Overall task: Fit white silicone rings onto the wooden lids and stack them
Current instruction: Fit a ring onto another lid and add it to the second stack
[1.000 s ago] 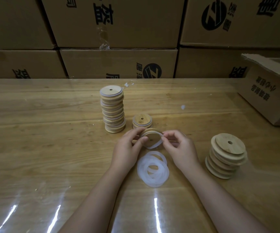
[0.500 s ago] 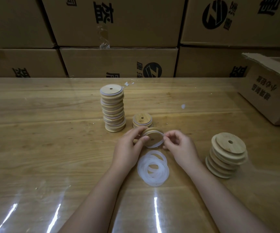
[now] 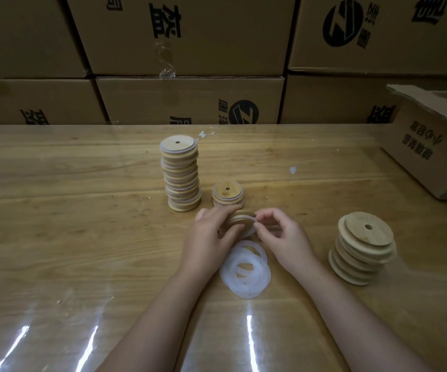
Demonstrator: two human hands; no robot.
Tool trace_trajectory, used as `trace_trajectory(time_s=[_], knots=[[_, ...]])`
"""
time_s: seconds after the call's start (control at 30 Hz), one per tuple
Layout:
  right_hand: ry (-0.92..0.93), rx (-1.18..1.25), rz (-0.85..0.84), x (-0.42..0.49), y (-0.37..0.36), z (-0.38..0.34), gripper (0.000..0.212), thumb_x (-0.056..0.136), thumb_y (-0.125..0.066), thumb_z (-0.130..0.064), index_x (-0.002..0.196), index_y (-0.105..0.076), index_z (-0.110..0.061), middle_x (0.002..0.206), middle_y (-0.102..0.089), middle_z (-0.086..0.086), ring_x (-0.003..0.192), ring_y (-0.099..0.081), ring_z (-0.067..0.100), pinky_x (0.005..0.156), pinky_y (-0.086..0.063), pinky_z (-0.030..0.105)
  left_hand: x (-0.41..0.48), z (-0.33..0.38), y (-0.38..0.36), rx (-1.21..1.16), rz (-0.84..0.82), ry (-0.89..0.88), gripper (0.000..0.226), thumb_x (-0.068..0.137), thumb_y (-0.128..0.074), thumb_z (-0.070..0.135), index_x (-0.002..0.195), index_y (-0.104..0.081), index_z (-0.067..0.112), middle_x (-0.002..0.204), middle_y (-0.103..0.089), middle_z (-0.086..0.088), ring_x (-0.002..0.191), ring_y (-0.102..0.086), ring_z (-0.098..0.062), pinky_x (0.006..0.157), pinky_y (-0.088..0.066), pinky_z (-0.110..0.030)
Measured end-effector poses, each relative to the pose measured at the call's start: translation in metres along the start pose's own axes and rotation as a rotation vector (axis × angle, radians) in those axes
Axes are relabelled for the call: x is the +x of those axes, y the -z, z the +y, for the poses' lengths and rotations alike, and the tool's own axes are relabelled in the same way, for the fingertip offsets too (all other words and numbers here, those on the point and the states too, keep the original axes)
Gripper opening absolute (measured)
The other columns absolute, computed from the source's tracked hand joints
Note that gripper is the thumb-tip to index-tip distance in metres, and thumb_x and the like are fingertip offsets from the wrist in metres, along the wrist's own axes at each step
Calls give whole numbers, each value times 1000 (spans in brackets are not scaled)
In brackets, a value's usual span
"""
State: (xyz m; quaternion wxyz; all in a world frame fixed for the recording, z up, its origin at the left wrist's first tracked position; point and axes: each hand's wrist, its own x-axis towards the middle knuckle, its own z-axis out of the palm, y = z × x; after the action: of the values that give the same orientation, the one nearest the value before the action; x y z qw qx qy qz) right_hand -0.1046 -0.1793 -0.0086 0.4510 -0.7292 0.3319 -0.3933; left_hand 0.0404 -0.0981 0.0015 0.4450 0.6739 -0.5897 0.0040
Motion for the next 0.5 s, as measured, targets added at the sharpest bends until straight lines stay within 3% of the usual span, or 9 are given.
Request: trace_trajectory(time_s=[0.2,0.5], knots=[[48,-50,61,-1,-2,0,27,81,-66,-7,77,-58,-33,92,-64,-12,81,-61,-4,64,-46,8,-1,0,2,-112,-1,19,31,79,-69,21,109,-67,15,100,-69,4,89,-62,-17,76,-51,-36],[139,-108,153,-2,-2,-3,32,79,-66,-1,77,-57,-31,92,-62,-14,79,-62,-2,67,-51,13,0,1,1,-215,-43,127,26,80,-71,15,103,-63,25,95,-66,15,85,-59,-2,73,-46,-19]])
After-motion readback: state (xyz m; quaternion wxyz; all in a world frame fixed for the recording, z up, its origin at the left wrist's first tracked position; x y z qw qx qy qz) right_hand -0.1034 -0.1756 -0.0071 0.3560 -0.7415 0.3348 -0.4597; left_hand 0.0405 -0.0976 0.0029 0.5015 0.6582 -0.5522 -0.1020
